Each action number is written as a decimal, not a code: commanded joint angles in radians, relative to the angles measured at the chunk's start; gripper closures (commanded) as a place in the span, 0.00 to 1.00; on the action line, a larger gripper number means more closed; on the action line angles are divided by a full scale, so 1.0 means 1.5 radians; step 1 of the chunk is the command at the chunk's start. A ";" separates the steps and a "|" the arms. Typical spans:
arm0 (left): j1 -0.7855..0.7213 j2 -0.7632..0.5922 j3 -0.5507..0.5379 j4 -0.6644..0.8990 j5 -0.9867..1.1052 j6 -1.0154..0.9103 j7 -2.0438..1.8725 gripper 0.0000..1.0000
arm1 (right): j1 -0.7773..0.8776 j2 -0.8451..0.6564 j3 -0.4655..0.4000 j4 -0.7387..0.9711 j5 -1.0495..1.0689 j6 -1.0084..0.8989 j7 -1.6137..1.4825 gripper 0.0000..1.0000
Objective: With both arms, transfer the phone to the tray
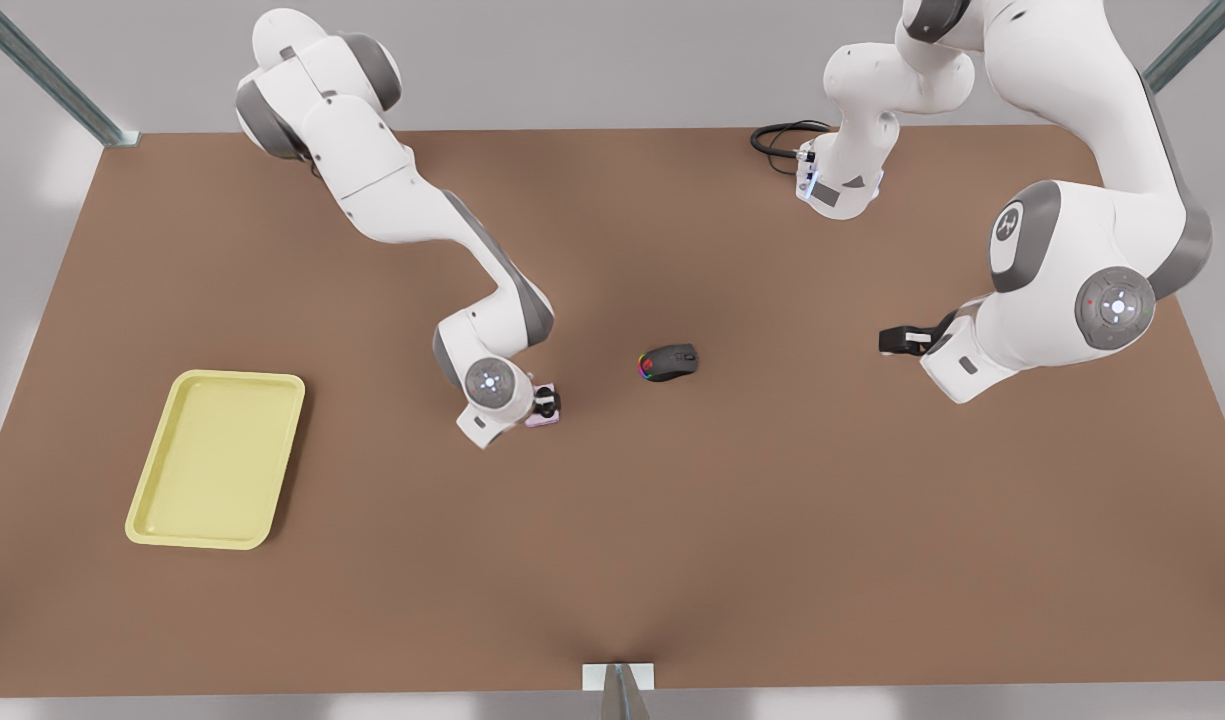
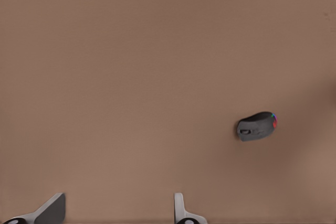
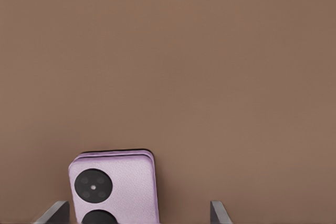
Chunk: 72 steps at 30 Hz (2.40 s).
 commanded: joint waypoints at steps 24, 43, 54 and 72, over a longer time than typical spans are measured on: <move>0.000 -0.015 0.002 0.007 -0.037 -0.029 0.069 0.00 | 0.058 0.005 0.001 -0.039 -0.028 0.108 0.142 0.00; 0.000 -0.012 -0.002 0.002 -0.036 -0.059 0.061 0.00 | 0.051 0.009 0.001 -0.070 -0.043 0.086 0.138 0.00; 0.000 -0.010 -0.002 0.003 -0.036 -0.058 0.061 0.00 | 0.049 0.026 0.000 -0.041 -0.075 0.104 0.124 0.00; 0.002 0.008 0.009 0.003 -0.029 -0.037 0.067 0.00 | 0.048 0.036 -0.003 -0.042 -0.076 0.129 0.064 0.19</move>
